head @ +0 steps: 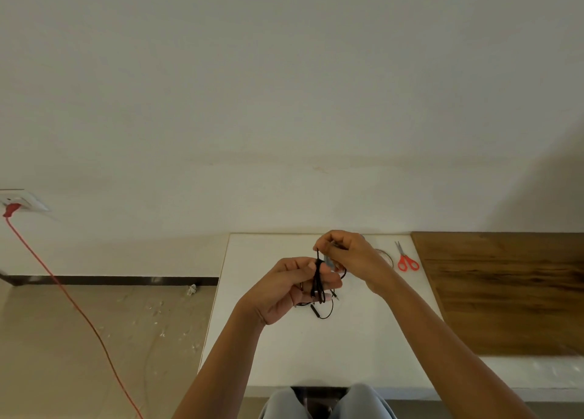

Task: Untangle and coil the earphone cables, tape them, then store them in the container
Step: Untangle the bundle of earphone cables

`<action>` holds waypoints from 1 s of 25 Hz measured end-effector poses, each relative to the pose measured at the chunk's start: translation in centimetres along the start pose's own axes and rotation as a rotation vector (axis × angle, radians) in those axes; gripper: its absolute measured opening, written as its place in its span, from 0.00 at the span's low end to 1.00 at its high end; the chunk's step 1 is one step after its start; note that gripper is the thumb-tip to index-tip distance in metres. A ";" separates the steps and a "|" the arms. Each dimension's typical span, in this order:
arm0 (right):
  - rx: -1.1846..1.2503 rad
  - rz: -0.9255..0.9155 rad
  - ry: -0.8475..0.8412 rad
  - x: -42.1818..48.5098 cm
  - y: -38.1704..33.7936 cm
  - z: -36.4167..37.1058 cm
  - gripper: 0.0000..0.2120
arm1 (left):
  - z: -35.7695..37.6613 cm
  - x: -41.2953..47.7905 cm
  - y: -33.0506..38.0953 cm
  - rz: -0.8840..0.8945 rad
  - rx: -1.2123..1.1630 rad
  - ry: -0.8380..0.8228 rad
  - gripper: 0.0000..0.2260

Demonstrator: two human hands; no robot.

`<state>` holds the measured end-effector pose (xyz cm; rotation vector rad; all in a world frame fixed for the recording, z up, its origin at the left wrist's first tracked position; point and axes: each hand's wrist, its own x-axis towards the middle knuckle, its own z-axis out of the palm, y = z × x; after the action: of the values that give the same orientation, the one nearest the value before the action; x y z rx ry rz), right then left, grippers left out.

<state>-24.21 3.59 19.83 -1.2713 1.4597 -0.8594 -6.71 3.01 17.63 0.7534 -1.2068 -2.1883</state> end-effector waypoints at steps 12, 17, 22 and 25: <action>0.084 0.123 -0.112 -3.5 2.8 3.1 0.13 | -1.1 0.6 1.6 0.175 -0.311 0.142 0.10; -0.096 0.124 -0.143 -5.7 1.6 2.3 0.11 | -1.5 0.8 0.7 0.117 -0.220 0.202 0.08; -0.125 0.173 -0.237 -6.7 -1.1 1.1 0.08 | -1.6 1.1 0.3 0.071 -0.168 0.188 0.10; -0.229 0.071 -0.198 -6.7 -2.4 0.9 0.07 | -1.2 1.2 -0.1 0.034 -0.068 0.149 0.10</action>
<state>-22.86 9.74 23.32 -1.4206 1.4635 -0.5133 -6.73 1.52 16.75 0.8454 -1.0579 -2.0940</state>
